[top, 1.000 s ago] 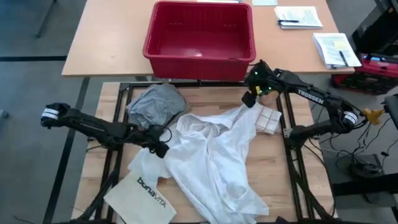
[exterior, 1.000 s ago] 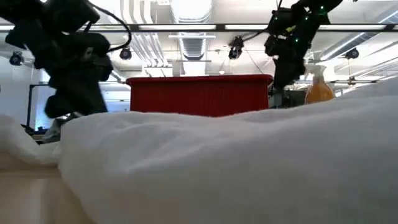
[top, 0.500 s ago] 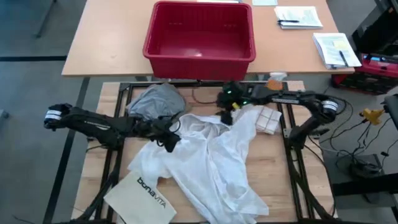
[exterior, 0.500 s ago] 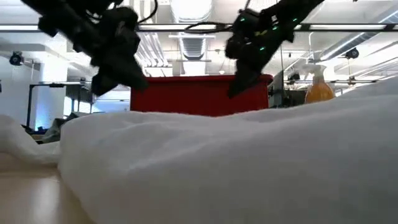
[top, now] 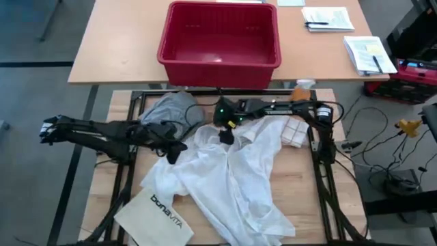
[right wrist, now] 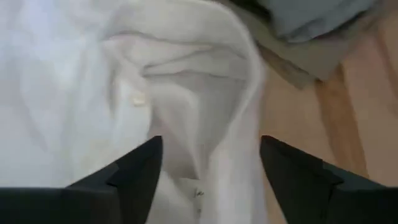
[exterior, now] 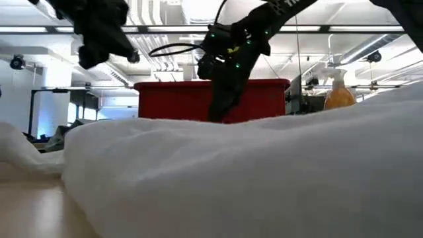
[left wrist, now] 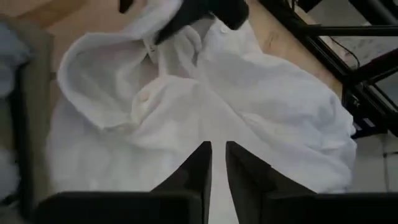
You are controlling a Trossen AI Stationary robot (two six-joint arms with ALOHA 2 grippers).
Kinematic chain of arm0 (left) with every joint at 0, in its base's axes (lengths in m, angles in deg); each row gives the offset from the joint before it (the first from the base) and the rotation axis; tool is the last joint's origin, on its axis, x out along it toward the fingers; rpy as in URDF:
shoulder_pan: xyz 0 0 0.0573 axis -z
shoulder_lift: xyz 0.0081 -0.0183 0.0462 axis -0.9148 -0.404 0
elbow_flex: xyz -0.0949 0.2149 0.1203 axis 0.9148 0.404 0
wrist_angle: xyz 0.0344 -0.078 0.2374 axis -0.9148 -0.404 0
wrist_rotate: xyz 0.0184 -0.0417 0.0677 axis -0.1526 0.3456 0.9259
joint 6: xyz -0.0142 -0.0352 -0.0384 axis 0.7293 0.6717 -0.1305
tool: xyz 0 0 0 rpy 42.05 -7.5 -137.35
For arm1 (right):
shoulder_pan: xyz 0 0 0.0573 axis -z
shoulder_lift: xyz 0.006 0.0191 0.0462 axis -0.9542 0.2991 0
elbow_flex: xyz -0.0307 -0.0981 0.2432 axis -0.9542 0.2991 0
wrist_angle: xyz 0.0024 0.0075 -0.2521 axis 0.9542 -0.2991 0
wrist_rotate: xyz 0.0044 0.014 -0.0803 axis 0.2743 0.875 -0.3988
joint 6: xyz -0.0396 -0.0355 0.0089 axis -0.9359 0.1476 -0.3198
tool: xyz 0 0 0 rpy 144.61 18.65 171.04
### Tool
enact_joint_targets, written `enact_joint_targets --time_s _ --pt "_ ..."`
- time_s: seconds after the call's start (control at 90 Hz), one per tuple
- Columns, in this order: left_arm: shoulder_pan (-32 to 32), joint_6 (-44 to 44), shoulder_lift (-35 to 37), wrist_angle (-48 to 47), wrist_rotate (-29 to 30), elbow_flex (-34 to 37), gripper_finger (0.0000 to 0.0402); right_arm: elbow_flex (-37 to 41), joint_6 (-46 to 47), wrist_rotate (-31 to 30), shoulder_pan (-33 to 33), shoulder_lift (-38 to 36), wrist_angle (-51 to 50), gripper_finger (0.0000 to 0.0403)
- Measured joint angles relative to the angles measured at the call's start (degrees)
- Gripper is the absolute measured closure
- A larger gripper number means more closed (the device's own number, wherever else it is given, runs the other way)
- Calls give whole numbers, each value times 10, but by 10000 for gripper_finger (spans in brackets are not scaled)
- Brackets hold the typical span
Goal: Fold laundry
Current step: Fold the white long sleeve shirt
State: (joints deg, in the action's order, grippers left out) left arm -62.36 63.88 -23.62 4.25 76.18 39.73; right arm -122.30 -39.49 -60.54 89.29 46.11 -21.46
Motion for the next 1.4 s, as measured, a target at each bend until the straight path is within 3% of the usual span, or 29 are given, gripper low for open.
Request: enact_joint_targets --time_s 0.122,0.233,0.478,0.6,0.656,0.733,1.089,1.222,1.4 --pt "0 -6 43 -11 1 2 376 -1 4 -29 0 16 -8 102" --pt "0 -38 73 -15 -13 8 377 -1 -5 -28 3 46 -14 129" --pt "0 -57 115 -34 -15 8 377 -29 18 -31 2 67 -8 286" --pt "0 -57 119 -44 -15 9 377 -33 -10 -32 6 66 -16 373" --pt "0 -58 117 -45 -15 9 377 -33 -36 -44 12 70 -28 393" --pt "0 -62 114 -45 -15 9 377 -44 -42 -68 28 80 -54 396" --pt "0 -60 104 -45 -15 9 377 -136 -77 -66 77 62 -59 402" --pt "0 -58 100 -45 -17 9 377 -153 -73 -105 95 60 -58 403" --pt "0 -59 91 -46 -27 9 377 -162 -67 -56 112 63 -56 403"
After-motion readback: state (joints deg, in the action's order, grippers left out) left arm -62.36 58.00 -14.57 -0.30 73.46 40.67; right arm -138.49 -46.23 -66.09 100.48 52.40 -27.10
